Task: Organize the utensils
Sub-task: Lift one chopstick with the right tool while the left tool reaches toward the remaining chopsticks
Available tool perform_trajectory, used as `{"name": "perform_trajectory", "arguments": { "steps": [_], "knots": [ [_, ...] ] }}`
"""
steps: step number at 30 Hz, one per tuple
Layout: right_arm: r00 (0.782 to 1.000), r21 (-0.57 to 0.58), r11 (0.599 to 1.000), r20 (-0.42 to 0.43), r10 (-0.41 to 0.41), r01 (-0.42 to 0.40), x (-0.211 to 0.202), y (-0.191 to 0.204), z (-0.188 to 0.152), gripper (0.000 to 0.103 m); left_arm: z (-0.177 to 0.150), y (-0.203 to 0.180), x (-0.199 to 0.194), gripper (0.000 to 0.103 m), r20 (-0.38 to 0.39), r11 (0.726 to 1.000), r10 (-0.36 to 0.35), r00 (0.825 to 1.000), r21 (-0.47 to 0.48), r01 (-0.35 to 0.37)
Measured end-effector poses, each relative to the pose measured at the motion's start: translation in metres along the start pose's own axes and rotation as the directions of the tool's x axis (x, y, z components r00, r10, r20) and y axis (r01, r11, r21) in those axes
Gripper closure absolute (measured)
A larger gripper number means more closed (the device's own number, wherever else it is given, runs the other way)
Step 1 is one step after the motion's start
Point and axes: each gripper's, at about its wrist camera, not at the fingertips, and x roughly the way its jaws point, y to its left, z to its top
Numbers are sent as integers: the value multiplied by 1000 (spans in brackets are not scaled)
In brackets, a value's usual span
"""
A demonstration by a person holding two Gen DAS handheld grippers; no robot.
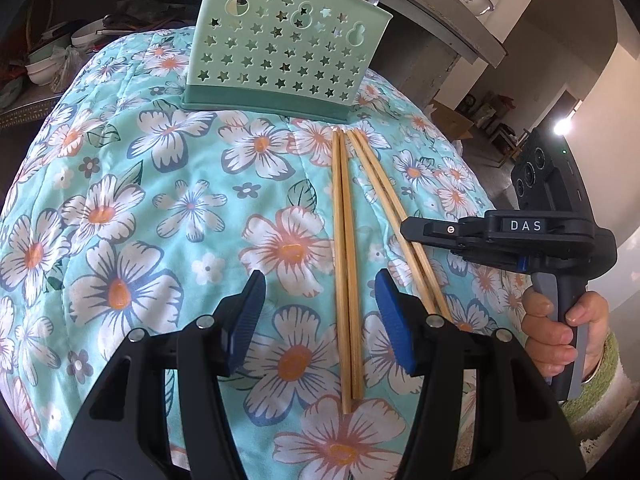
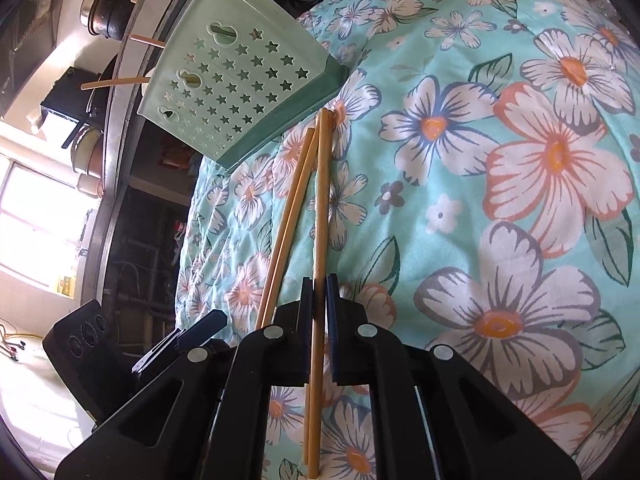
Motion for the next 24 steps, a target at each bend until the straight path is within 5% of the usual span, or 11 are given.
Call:
{"name": "perform_trajectory", "arguments": {
  "steps": [9,18,24],
  "knots": [
    [996,30,996,-3,84,-83,-10,-14,2,96,1,-1,1,49,-8,1000,-6,1000,2,6],
    [998,25,999,62,-23,21,-35,-33,1,96,9,-19,10,49,-32,998,-35,999,45,37],
    [998,94,996,57,-9,3,-38,-63,6,96,27,-45,36,49,-72,992,-45,996,118,54]
  ]
}}
